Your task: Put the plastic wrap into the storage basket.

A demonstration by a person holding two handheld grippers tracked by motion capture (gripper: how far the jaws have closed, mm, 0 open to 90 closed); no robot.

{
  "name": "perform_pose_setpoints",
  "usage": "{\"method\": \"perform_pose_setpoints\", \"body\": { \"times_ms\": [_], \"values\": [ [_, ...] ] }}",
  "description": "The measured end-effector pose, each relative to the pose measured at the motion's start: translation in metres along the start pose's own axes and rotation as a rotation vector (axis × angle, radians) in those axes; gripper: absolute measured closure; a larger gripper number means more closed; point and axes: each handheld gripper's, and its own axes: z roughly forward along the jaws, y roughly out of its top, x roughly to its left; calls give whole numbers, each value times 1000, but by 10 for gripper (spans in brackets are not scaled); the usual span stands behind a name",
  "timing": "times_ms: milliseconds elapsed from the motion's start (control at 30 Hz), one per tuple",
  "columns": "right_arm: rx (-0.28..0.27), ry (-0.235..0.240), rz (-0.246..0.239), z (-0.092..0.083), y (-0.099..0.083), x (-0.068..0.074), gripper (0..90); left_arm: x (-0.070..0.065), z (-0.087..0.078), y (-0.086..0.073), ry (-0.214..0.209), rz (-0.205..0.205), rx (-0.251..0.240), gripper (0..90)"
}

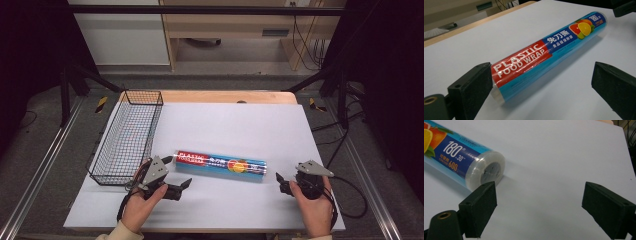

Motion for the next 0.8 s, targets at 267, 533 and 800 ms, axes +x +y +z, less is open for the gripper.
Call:
{"method": "perform_pose_setpoints", "body": {
  "times_ms": [267, 533, 800],
  "values": [
    [-5, 5, -134, -6, 13, 13, 131, 1, -2, 0, 0, -2, 9, 35],
    [13, 82, -286, -11, 58, 33, 65, 2, -3, -1, -3, 6, 22, 35],
    [47, 205, -453, 4, 106, 46, 71, 0, -2, -1, -17, 31, 39, 35]
  ]
}}
